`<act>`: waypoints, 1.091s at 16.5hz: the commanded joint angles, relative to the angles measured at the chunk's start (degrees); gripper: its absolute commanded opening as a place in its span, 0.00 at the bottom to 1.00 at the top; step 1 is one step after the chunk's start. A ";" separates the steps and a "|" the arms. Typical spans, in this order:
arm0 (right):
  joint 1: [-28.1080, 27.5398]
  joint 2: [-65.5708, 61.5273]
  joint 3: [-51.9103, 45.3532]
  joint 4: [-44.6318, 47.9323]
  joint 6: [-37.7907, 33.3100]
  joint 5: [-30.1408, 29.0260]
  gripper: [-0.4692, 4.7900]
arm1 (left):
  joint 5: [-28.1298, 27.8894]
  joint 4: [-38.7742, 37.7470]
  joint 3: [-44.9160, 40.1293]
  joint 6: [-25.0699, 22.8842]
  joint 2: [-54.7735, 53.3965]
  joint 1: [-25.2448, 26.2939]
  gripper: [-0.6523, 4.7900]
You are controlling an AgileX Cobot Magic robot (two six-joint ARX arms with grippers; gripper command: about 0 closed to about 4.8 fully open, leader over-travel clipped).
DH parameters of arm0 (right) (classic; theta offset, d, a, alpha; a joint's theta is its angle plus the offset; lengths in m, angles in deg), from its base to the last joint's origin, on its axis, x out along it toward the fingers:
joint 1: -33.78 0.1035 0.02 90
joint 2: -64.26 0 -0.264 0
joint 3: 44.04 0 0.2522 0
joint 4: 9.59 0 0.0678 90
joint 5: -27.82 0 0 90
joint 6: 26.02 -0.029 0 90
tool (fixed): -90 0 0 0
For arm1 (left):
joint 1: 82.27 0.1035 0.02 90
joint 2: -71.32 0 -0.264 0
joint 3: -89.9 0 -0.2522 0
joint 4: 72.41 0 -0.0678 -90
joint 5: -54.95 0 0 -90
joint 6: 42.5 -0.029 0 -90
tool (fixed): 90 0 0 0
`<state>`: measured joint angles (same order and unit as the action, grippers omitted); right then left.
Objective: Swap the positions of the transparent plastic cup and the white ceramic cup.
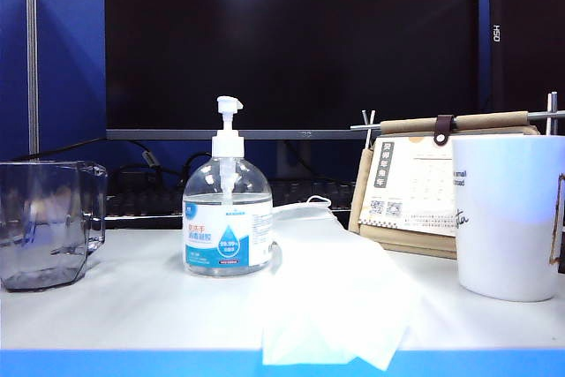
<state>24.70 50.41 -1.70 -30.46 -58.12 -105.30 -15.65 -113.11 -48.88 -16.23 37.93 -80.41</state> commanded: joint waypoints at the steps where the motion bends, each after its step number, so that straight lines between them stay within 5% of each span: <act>1: -0.09 -4.02 8.07 -0.17 6.62 -0.31 0.60 | -0.22 1.38 2.34 -1.36 -10.03 0.00 0.60; 5: -0.09 -4.94 10.58 -1.99 8.39 0.42 0.60 | 4.68 5.95 2.78 -0.39 -16.57 -1.60 0.64; 10: -0.09 -4.85 10.69 -4.61 9.84 1.01 0.60 | -4.22 7.74 3.45 -0.11 -17.35 -9.33 0.65; 18: -0.04 -4.70 10.93 -3.23 9.81 1.01 0.60 | -3.72 10.97 6.01 -0.90 -29.86 -9.29 0.61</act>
<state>24.64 45.73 8.75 -34.75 -48.46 -104.29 -19.65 -103.17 -43.67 -16.65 8.49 -89.67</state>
